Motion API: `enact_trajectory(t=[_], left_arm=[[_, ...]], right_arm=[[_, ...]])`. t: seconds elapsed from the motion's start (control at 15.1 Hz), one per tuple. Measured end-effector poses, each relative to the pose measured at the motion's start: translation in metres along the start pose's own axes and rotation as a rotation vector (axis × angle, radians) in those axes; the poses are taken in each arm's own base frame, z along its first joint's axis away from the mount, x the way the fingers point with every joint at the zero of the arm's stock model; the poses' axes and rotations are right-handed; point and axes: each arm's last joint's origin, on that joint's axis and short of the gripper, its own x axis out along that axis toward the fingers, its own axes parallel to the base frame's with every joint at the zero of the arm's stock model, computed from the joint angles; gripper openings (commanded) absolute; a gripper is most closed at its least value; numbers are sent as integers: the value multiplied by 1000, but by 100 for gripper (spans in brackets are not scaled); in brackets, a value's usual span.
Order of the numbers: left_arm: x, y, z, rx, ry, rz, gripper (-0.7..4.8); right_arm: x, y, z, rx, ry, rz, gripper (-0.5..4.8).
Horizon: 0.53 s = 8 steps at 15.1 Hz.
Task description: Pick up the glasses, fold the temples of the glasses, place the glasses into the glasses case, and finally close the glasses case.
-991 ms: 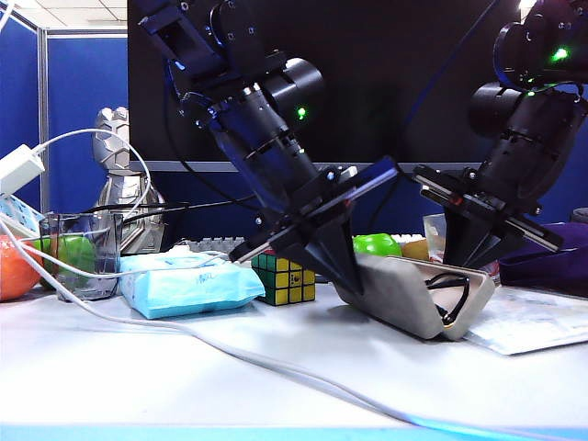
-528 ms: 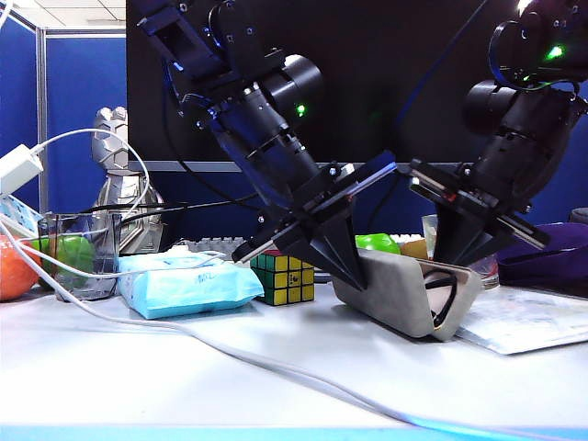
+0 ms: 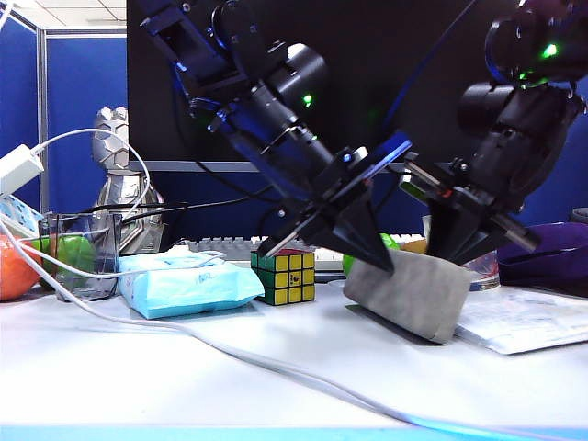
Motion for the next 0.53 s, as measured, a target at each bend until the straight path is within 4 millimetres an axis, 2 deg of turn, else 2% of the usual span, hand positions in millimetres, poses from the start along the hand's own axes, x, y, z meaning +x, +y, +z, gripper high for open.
enact_trajectory(t=[0.07, 0.13, 0.2, 0.33, 0.53], left_arm=[[-1, -3, 0, 5, -10, 13, -6], [-10, -8, 3, 25, -43, 26, -6], [-17, -12, 5, 43, -64, 29, -6], [-30, -20, 8, 66, -100, 37, -6], [-62, -32, 7, 77, -159, 136, -6]], right_arm=[[-6, 3, -1, -10, -10, -58, -5], [-25, 10, 1, -40, -72, -191, -5], [-32, 13, 2, -52, -106, -227, -5], [-40, 18, 2, -71, -140, -205, -5], [-38, 20, 2, -76, -133, -126, -5]])
